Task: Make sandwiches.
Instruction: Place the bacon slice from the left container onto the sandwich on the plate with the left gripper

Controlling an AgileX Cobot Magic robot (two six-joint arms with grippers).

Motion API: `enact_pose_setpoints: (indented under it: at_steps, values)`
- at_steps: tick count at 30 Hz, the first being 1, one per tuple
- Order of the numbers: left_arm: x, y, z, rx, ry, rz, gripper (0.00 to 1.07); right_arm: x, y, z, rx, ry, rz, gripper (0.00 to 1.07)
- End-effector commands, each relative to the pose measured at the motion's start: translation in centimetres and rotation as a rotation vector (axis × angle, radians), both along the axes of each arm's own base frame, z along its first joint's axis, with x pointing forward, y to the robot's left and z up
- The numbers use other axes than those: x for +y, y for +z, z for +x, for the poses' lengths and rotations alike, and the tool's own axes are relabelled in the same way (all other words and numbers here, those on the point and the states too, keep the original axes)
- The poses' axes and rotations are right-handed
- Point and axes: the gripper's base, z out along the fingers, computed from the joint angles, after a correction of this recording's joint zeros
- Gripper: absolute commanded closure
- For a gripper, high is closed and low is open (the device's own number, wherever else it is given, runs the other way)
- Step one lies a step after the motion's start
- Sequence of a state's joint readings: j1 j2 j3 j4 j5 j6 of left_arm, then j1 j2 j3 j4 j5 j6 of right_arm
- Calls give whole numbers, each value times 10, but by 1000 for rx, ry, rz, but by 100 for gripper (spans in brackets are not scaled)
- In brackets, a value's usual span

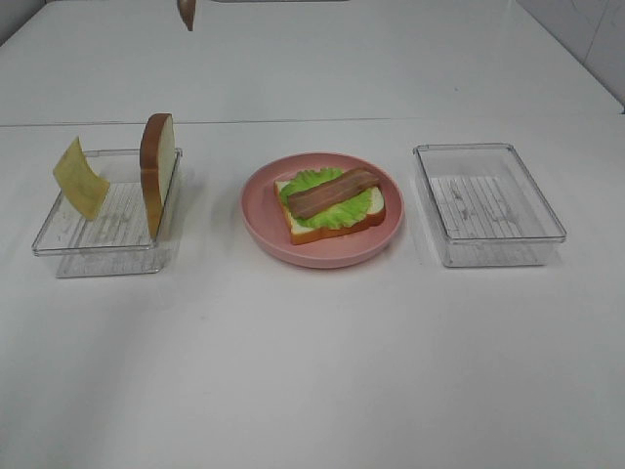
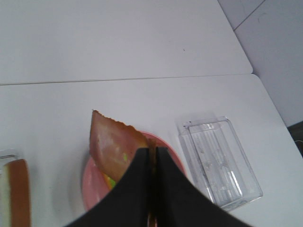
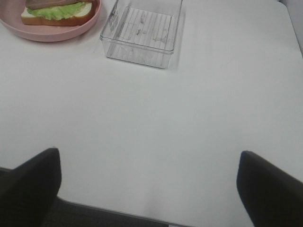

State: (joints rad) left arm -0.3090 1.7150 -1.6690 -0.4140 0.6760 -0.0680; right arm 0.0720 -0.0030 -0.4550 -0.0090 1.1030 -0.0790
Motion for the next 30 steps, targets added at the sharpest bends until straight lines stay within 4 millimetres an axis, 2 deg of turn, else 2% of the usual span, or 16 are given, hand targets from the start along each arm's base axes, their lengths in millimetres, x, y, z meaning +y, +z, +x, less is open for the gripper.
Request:
enact_pose_setpoints:
  at_steps: [1,3,4,5,7,8,9,11,12,13,17,23,30]
  values:
    - [-32,-20,8,28,-35,-70,107,0,0,-4,-39,-2,0,10]
    - [-39,-26,10,35,-44,-79,107,0,0,-4,-39,-2,0,10]
    - [-53,-37,13,51,-68,-90,107,0,0,-4,-39,-2,0,10]
    - [-53,-37,13,51,-68,-90,107,0,0,-4,-39,-2,0,10]
    - [-72,-52,14,66,-106,-107,107,0,0,-4,-39,-2,0,10]
    - [-72,-52,14,66,-106,-107,107,0,0,-4,-39,-2,0,10]
    - [-84,-63,16,76,-130,-119,107,0,0,-4,-39,-2,0,10]
    - [-89,-68,17,81,-137,-125,107,0,0,-4,-39,-2,0,10]
    - [-97,-78,19,98,-145,-151,107,0,0,-4,-39,-2,0,10]
    - [-97,-78,19,98,-145,-151,107,0,0,-4,-39,-2,0,10]
    - [-109,-102,27,180,-162,-243,107,0,0,-4,-39,-2,0,10]
    - [-123,-125,34,257,-227,-326,107,0,0,-4,-39,-2,0,10]
    - [-134,-152,43,343,-271,-341,107,0,0,-4,-39,-2,0,10]
